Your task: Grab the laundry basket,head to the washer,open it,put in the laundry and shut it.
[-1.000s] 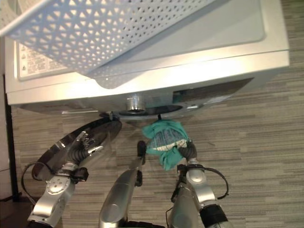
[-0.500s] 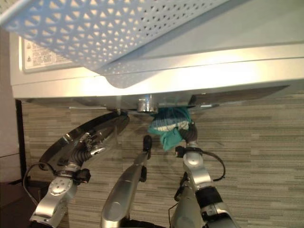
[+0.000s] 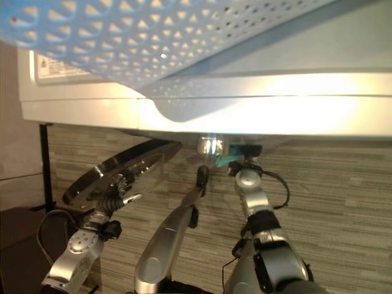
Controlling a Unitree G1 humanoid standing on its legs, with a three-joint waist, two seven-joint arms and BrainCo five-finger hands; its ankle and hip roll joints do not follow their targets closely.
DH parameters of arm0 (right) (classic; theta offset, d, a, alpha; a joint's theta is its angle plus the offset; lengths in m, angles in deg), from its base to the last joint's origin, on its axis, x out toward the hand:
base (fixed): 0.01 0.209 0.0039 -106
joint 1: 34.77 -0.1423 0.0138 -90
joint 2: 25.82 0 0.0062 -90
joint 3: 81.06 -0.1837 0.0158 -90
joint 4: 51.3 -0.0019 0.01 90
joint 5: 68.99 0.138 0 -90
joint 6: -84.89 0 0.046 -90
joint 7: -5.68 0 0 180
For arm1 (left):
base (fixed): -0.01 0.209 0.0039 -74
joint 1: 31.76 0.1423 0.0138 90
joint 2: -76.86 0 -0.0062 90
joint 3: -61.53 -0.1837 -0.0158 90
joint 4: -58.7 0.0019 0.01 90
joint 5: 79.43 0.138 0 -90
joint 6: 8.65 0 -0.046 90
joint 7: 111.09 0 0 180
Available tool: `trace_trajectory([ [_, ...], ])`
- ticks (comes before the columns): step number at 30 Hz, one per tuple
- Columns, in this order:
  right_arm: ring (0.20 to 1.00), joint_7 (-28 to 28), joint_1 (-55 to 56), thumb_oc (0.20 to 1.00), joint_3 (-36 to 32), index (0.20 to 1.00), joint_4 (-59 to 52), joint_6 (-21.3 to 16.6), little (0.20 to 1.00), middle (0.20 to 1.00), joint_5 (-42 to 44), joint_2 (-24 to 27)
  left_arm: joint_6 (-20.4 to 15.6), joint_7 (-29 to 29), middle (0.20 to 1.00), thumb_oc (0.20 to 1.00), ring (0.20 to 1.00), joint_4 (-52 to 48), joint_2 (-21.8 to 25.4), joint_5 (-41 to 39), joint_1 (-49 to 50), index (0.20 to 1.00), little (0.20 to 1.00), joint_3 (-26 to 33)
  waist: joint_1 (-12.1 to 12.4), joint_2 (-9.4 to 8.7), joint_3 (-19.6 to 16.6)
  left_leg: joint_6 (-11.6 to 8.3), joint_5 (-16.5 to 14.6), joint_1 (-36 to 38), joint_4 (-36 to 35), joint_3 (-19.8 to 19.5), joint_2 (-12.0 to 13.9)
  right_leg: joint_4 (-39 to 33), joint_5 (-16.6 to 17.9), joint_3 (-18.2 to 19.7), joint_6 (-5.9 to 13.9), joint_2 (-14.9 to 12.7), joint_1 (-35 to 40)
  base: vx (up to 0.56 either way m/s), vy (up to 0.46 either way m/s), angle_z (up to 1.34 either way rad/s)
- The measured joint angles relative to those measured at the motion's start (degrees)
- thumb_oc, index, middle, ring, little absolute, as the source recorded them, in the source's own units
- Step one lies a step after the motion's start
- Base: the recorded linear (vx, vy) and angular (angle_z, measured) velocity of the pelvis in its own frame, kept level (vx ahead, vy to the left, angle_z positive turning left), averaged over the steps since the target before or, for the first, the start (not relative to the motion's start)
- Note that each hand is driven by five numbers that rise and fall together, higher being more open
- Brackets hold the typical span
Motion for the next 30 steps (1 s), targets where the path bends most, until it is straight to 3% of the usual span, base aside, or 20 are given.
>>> trace_trajectory([
  [3,0.2,0.56,-3.07,0.2,-0.22,0.2,2.02,-0.15,0.2,0.2,0.27,0.71,-0.56,0.29,1.0,1.0,1.0,-0.12,1.02,-0.12,-0.04,1.0,1.0,-0.06,1.21,0.28,0.12,0.03,0.0,-1.94,0.11,-0.09,-0.2,0.01,0.03,-0.24,0.04,-0.08,-1.63,0.05,0.037,0.06],
  [11,0.2,3.12,-16.69,0.2,-4.41,0.2,8.91,-0.36,0.2,0.2,3.43,8.91,-1.8,1.0,1.0,1.0,1.0,-0.55,1.99,-1.19,-1.24,1.0,1.0,-2.44,4.82,0.44,0.16,0.55,0.15,-5.79,1.11,-1.55,-1.93,-0.96,-0.01,-2.8,0.2,-0.82,-2.97,0.05,0.025,0.17],
  [14,0.2,4.11,-22.77,0.2,-3.97,0.2,10.8,-1.29,0.2,0.2,4.7,12.46,-2.01,0.99,1.0,1.0,1.0,-0.57,3.02,-1.36,-1.32,1.0,1.0,-2.86,5.19,0.45,0.15,0.68,0.23,-7.36,1.58,-2.15,-2.26,-0.95,-0.04,-3.43,0.25,-1.0,-3.89,0.04,0.011,0.1],
  [22,0.2,6.34,-25.25,0.2,-3.53,0.2,11.59,-2.32,0.2,0.2,6.78,14.25,-1.93,0.96,1.0,1.0,1.0,-0.12,3.17,-2.27,-2.57,1.0,1.0,-4.13,5.24,0.46,0.14,0.9,0.24,-9.76,2.36,-2.86,-2.29,-0.76,0.28,-3.48,0.94,-0.9,-5.8,0.03,-0.004,0.01],
  [23,0.545,6.43,-25.56,0.545,-3.11,0.545,12.74,-2.4,0.545,0.545,6.81,14.64,-1.84,0.95,1.0,1.0,1.0,-0.09,3.17,-2.28,-2.74,1.0,1.0,-4.35,5.24,0.46,0.14,0.9,0.24,-9.78,2.38,-2.92,-2.29,-0.76,0.34,-3.48,1.03,-0.89,-5.8,0.0,0.0,0.0],
  [24,1.0,6.48,-25.69,1.0,-1.93,1.0,14.45,-2.36,1.0,1.0,7.29,15.34,-1.85,0.93,1.0,1.0,1.0,-0.1,3.17,-2.37,-2.98,1.0,1.0,-4.57,5.25,0.46,0.14,0.91,0.24,-9.82,2.64,-3.05,-2.31,-0.63,0.35,-3.46,1.05,-0.87,-5.71,0.0,0.0,0.0],
  [30,1.0,3.26,-25.85,1.0,-1.55,1.0,16.06,-2.39,1.0,1.0,12.27,15.4,-1.62,0.87,1.0,1.0,1.0,-0.12,3.18,-3.57,-3.52,1.0,1.0,-4.57,5.27,0.46,0.14,0.91,0.25,-10.05,2.67,-3.01,-2.4,-0.54,0.45,-3.35,1.15,-0.96,-5.95,0.0,0.0,0.0],
])
